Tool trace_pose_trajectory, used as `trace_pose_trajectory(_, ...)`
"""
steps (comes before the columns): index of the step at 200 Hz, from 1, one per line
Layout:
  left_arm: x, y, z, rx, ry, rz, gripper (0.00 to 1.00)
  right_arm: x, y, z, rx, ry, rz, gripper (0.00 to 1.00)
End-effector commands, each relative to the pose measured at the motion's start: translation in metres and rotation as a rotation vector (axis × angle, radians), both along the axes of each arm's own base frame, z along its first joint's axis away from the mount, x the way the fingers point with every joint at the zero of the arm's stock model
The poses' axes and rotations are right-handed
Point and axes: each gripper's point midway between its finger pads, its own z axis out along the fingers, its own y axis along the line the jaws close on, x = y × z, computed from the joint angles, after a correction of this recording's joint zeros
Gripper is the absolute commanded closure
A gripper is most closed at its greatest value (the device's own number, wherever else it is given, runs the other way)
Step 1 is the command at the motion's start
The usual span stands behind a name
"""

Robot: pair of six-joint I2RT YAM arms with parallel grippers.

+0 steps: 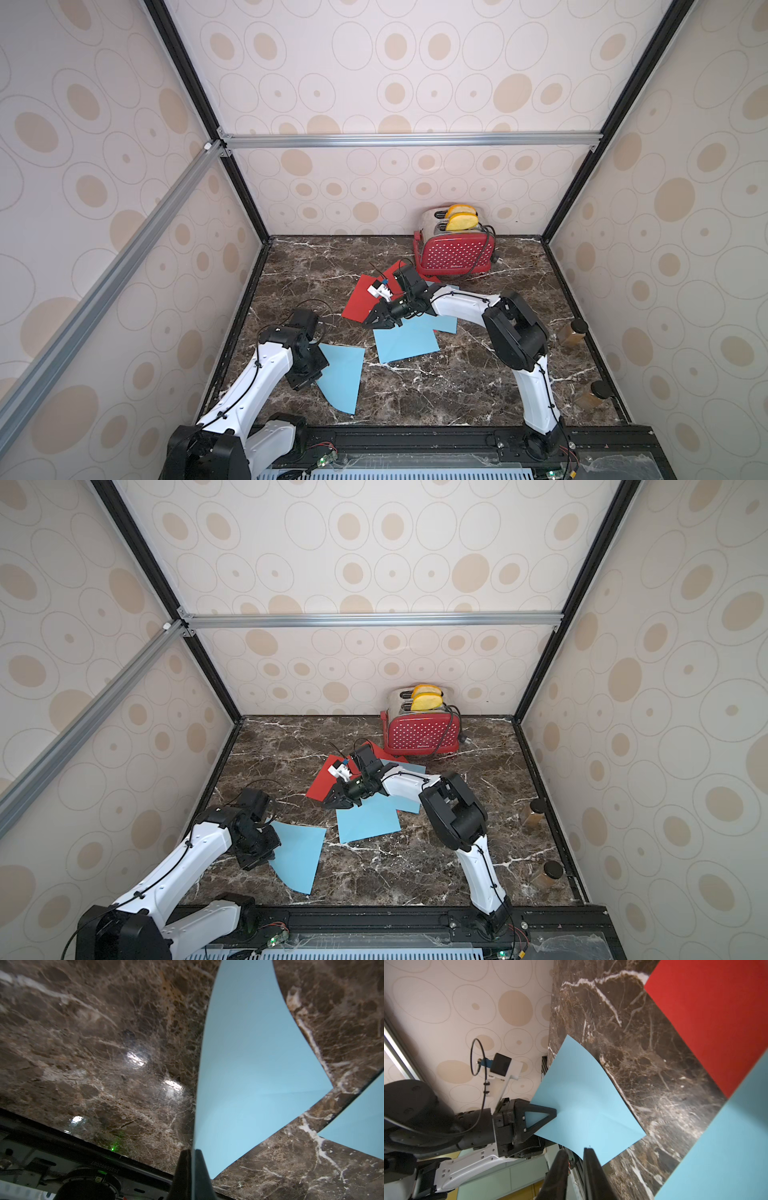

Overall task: Sort the scattered colored papers by color
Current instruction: Place the colored paper at the center of the board.

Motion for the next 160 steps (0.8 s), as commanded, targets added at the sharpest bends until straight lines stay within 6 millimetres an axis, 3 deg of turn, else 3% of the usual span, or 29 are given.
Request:
trace_pose_trajectory(1, 0.001, 0.004, 0.003, 0.026, -0.011, 0.038, 1.0, -0.011, -0.008, -0.018, -0.068, 0.062, 0.058, 0.81)
trace_pose_trajectory(36, -0.003, 0.004, -0.003, 0.01, -0.018, 0.088, 1.0, -0.033, -0.006, -0.037, -0.122, 0.16, 0.139, 0.83)
trace_pose_trajectory(85, -0.006, 0.004, -0.005, 0.01, -0.01, 0.089, 1.0, -0.063, 0.013, -0.059, -0.145, 0.26, 0.241, 0.88)
trace_pose_trajectory(103, -0.006, 0.005, -0.005, 0.018, -0.01, 0.088, 1.0, -0.067, 0.014, -0.063, -0.152, 0.269, 0.252, 0.96)
trace_pose_trajectory(160, -0.007, 0.004, -0.008, 0.015, 0.002, 0.07, 1.0, -0.079, 0.017, -0.069, -0.191, 0.2, 0.299, 0.97)
